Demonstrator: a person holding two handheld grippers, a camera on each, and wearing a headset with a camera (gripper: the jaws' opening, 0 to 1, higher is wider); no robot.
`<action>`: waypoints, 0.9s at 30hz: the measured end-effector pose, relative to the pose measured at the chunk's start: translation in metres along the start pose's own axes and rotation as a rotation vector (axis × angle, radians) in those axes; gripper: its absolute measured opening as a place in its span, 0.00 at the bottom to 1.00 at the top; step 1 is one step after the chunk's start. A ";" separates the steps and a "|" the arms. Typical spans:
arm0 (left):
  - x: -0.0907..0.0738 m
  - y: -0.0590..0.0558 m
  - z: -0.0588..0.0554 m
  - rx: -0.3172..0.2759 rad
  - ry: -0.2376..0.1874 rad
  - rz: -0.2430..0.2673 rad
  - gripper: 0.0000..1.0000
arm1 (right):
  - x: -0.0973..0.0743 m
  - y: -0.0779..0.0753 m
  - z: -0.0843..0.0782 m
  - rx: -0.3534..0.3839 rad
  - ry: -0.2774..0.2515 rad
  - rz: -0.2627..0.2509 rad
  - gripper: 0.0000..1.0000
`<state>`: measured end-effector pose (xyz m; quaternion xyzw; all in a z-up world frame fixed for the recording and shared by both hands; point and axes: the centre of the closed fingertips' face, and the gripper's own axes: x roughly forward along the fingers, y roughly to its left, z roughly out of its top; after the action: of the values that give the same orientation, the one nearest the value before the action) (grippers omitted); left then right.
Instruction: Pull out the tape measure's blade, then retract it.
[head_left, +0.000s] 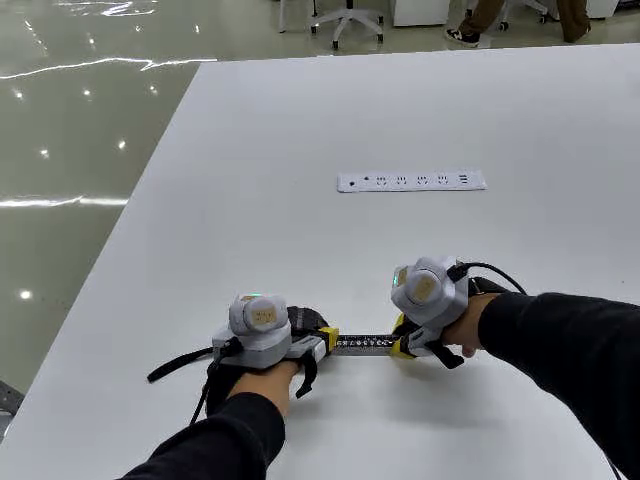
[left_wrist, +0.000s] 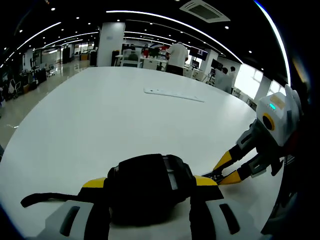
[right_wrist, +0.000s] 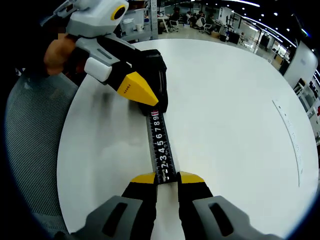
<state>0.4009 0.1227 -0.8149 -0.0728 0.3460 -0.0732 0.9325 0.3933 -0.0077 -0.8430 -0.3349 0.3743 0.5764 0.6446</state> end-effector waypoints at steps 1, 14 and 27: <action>0.000 0.000 0.000 0.000 0.000 -0.001 0.61 | 0.000 0.000 0.000 0.001 -0.003 0.000 0.11; 0.000 0.000 0.000 -0.007 0.002 -0.006 0.61 | 0.007 0.001 0.008 -0.003 -0.004 0.003 0.11; 0.000 0.001 0.000 -0.019 0.001 -0.015 0.61 | 0.015 0.004 0.019 -0.002 -0.035 0.001 0.11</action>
<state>0.4010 0.1239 -0.8149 -0.0844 0.3466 -0.0770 0.9310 0.3919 0.0166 -0.8463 -0.3252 0.3628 0.5829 0.6503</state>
